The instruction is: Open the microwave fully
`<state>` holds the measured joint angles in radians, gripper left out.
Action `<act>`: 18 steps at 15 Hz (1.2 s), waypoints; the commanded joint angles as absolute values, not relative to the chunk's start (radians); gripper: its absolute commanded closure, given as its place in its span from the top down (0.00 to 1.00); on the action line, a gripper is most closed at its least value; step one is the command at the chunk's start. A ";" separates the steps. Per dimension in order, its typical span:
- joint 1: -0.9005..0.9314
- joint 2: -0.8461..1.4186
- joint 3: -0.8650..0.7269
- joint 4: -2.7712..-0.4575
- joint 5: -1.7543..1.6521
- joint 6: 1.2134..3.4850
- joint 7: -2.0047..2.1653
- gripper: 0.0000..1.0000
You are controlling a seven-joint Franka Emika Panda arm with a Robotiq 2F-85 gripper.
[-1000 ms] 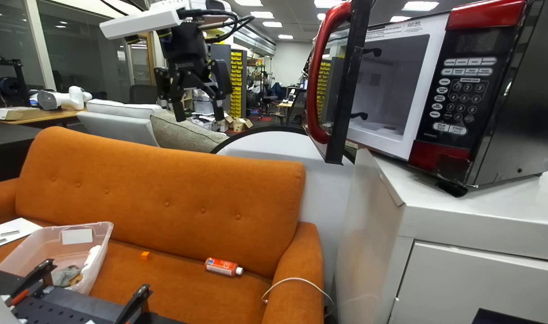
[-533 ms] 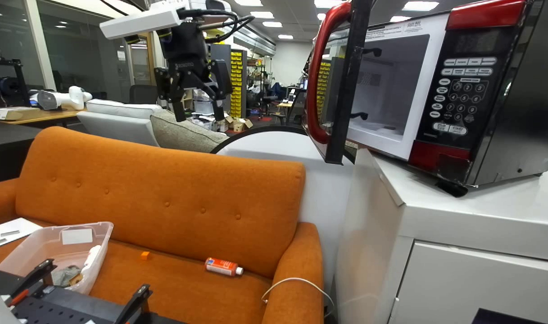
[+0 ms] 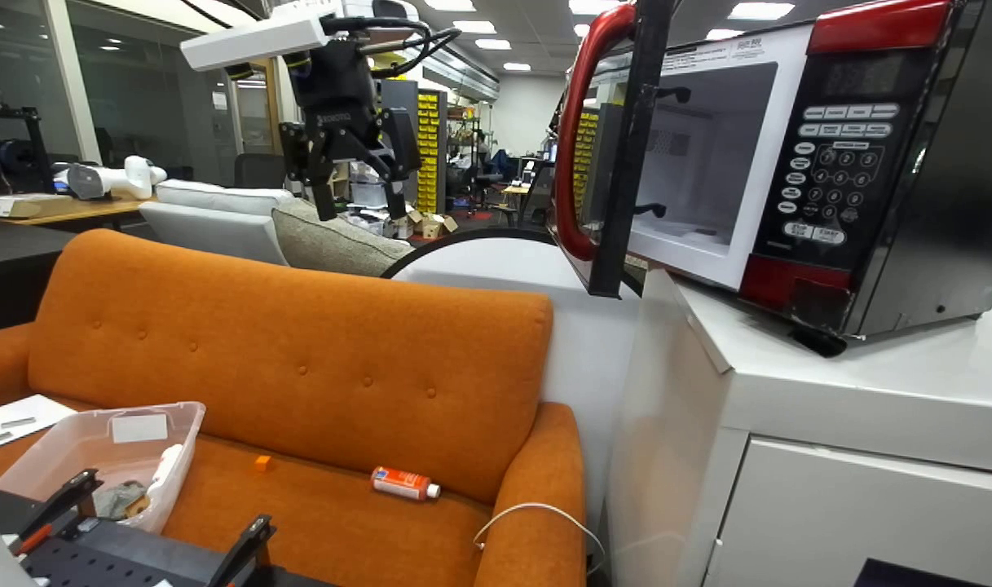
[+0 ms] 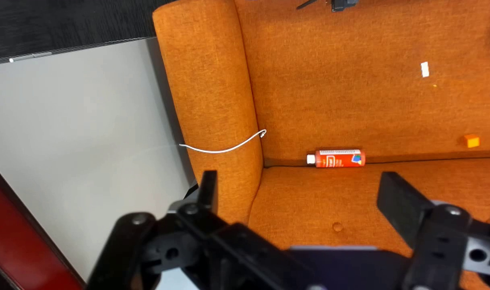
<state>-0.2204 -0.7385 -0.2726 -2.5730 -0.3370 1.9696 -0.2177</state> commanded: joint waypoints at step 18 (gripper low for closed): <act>-0.396 -0.823 -0.258 -2.528 -0.413 2.331 -0.017 1.00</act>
